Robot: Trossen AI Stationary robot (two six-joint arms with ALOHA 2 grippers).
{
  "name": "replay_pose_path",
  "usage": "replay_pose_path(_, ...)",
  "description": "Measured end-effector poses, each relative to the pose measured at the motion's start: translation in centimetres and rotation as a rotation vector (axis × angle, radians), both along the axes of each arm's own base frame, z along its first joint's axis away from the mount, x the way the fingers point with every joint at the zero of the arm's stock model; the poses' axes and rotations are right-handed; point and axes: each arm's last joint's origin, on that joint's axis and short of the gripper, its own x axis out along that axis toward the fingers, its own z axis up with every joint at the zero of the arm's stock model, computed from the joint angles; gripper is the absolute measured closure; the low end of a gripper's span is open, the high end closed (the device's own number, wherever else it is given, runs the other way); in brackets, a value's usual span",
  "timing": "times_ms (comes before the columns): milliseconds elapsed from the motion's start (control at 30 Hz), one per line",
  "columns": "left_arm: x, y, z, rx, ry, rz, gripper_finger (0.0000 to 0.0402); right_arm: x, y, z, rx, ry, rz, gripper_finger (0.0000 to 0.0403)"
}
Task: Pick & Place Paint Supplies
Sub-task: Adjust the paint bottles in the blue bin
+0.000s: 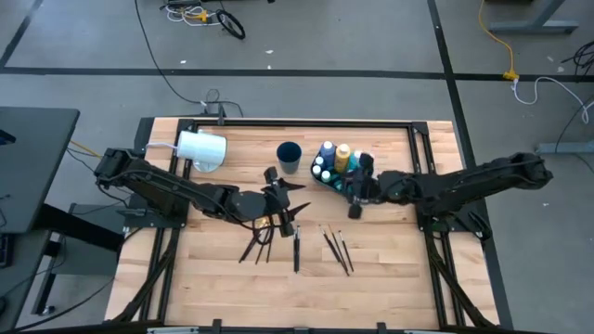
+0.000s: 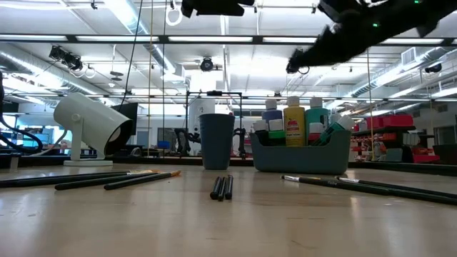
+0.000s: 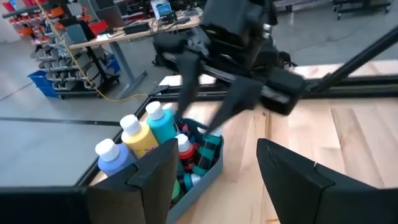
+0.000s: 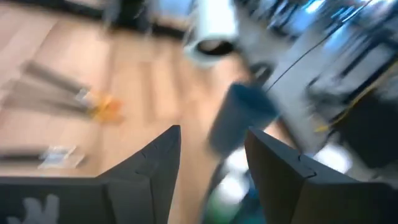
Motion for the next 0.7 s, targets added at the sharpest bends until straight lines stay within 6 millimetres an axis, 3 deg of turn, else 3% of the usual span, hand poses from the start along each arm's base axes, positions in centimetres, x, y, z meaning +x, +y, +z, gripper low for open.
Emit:
replay_pose_path(267,0.2,-0.1,-0.4,-0.005,0.014,-0.002,0.0173,-2.7,0.4,-3.0,0.22,0.345,-0.08,0.0215)
replay_pose_path(533,0.3,0.1,-0.4,-0.032,-0.001,0.01,0.0173,-3.5,0.1,-3.6,0.256,0.421,-0.146,0.0215)
replay_pose_path(700,0.3,0.1,-0.4,-0.031,0.0,0.008,0.0173,-4.0,-0.6,-3.9,0.208,0.454,-0.273,0.0215)
